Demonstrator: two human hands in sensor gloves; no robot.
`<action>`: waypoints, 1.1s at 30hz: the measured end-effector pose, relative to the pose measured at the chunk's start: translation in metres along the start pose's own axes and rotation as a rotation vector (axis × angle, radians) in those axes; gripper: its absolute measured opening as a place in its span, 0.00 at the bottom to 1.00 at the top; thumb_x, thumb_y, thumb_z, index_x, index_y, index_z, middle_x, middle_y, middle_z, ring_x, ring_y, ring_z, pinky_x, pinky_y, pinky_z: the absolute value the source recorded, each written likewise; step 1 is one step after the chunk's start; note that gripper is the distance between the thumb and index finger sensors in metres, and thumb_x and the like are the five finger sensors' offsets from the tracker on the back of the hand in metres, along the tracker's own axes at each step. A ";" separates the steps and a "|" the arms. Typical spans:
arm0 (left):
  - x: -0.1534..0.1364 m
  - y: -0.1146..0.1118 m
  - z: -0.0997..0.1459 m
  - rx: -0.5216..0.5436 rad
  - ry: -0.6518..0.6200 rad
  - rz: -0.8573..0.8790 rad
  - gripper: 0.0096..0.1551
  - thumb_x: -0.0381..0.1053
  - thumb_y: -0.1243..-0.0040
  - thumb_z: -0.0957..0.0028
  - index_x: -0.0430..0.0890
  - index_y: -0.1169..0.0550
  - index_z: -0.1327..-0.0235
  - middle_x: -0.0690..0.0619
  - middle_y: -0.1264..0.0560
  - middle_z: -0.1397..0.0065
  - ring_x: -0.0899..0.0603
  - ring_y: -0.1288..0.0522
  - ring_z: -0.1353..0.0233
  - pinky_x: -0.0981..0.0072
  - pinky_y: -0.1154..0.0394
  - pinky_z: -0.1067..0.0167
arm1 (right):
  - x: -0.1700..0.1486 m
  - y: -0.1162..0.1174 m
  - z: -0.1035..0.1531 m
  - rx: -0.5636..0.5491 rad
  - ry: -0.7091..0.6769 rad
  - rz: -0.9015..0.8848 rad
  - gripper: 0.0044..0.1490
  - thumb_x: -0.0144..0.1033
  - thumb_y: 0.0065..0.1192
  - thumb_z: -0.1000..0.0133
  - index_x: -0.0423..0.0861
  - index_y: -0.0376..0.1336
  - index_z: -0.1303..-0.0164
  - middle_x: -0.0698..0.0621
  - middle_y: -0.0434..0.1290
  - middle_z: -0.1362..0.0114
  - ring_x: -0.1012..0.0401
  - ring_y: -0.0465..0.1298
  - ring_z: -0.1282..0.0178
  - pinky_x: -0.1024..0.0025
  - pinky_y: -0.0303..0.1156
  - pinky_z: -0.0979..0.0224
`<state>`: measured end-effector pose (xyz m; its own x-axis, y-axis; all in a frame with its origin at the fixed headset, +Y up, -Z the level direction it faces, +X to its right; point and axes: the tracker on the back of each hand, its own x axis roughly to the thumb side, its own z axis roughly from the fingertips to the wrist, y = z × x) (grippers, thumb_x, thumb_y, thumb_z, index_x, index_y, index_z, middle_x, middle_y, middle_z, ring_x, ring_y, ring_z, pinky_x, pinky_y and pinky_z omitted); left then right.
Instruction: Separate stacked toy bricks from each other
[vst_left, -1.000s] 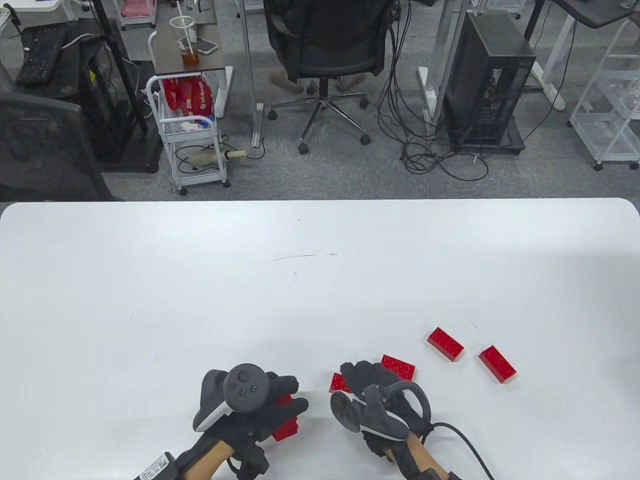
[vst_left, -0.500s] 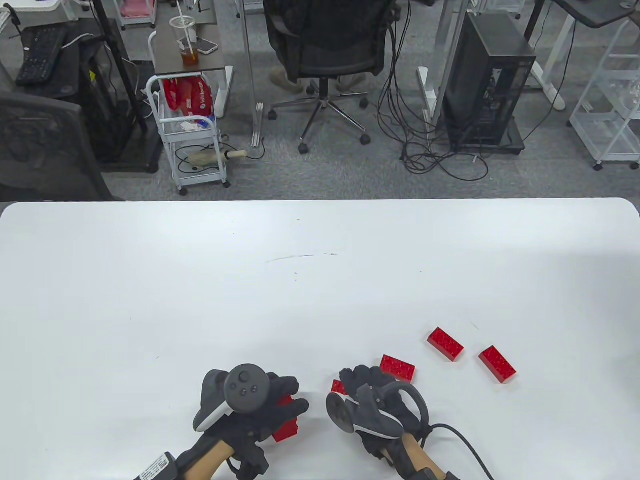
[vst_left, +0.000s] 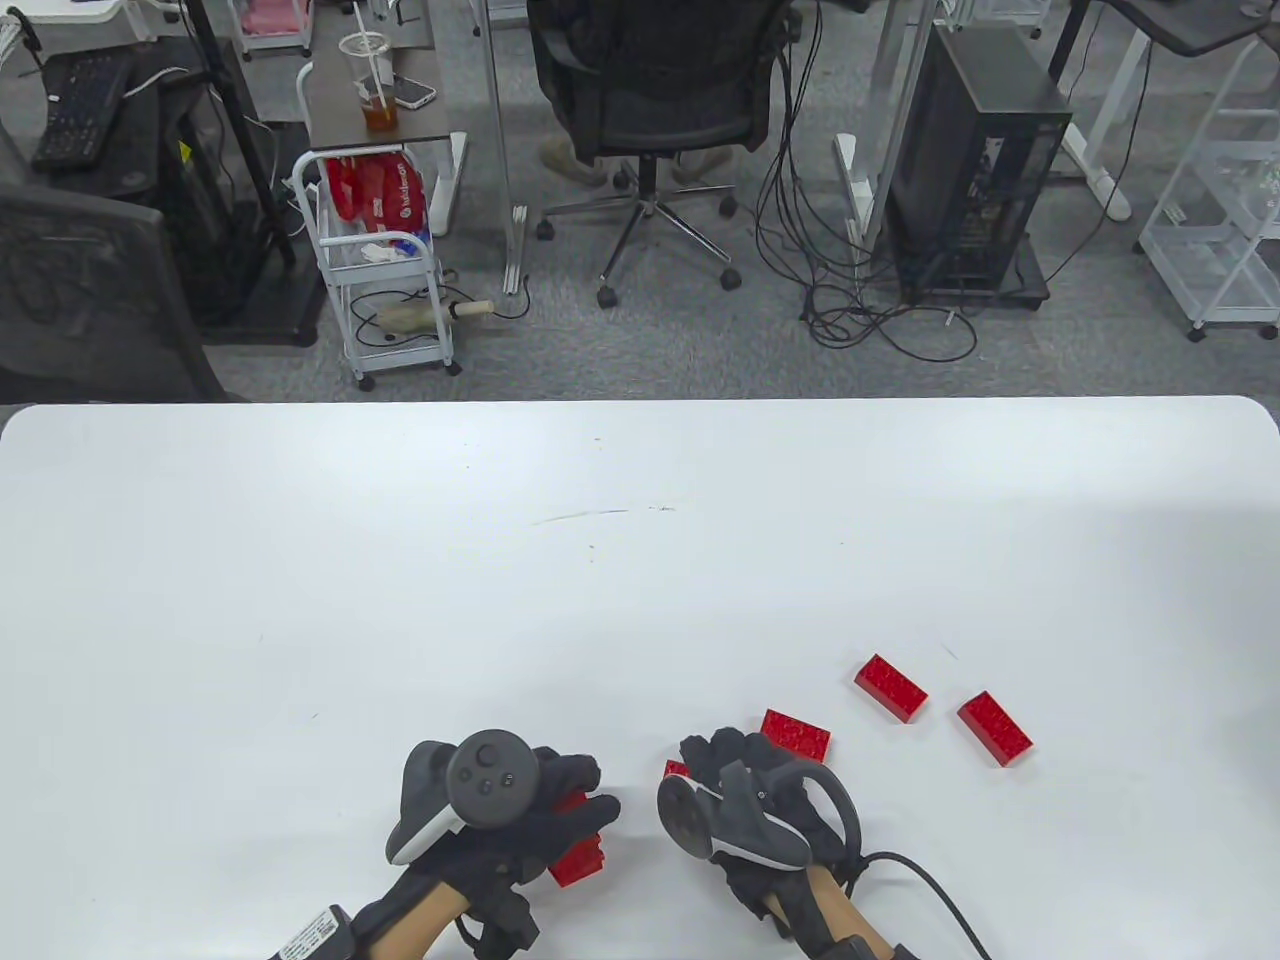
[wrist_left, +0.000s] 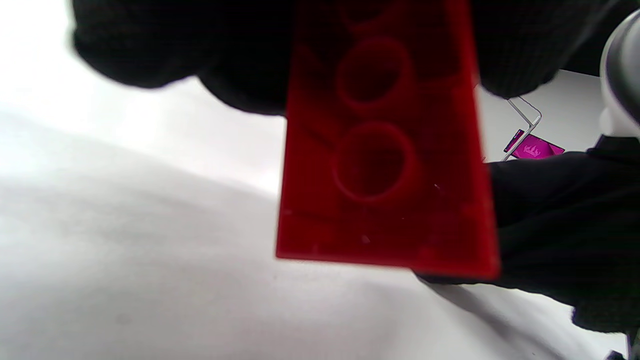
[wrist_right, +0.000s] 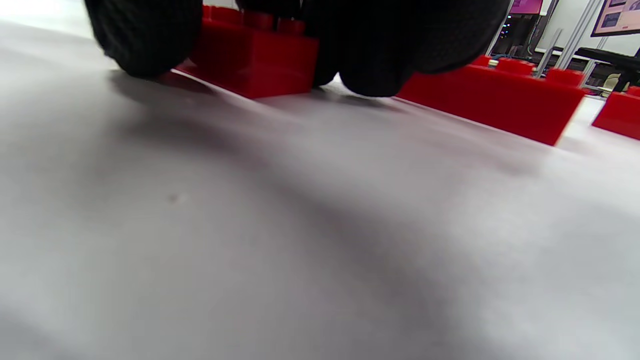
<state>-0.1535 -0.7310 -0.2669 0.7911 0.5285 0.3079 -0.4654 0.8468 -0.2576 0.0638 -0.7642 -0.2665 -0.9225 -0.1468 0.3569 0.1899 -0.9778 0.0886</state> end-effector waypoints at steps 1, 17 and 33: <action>0.000 0.000 0.000 0.001 -0.003 0.001 0.40 0.74 0.43 0.51 0.48 0.18 0.38 0.49 0.18 0.46 0.46 0.18 0.58 0.70 0.16 0.63 | -0.001 0.000 0.000 0.009 0.002 -0.003 0.49 0.57 0.56 0.43 0.43 0.53 0.15 0.35 0.62 0.19 0.39 0.71 0.26 0.37 0.67 0.28; 0.003 0.002 0.007 0.157 -0.072 0.067 0.41 0.74 0.42 0.54 0.50 0.19 0.35 0.51 0.18 0.43 0.47 0.17 0.56 0.70 0.15 0.61 | -0.018 -0.031 0.028 -0.173 -0.148 -0.480 0.54 0.61 0.56 0.46 0.40 0.53 0.15 0.37 0.63 0.20 0.41 0.71 0.26 0.38 0.68 0.27; 0.002 -0.002 0.005 0.066 -0.113 0.342 0.45 0.67 0.33 0.58 0.50 0.26 0.26 0.51 0.22 0.32 0.45 0.17 0.44 0.68 0.12 0.48 | -0.002 -0.020 0.024 -0.090 -0.296 -0.708 0.46 0.59 0.51 0.41 0.42 0.56 0.18 0.40 0.67 0.22 0.45 0.74 0.28 0.42 0.70 0.28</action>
<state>-0.1533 -0.7314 -0.2616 0.5380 0.7822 0.3142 -0.7230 0.6198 -0.3051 0.0696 -0.7408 -0.2470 -0.6835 0.5518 0.4779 -0.4515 -0.8340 0.3173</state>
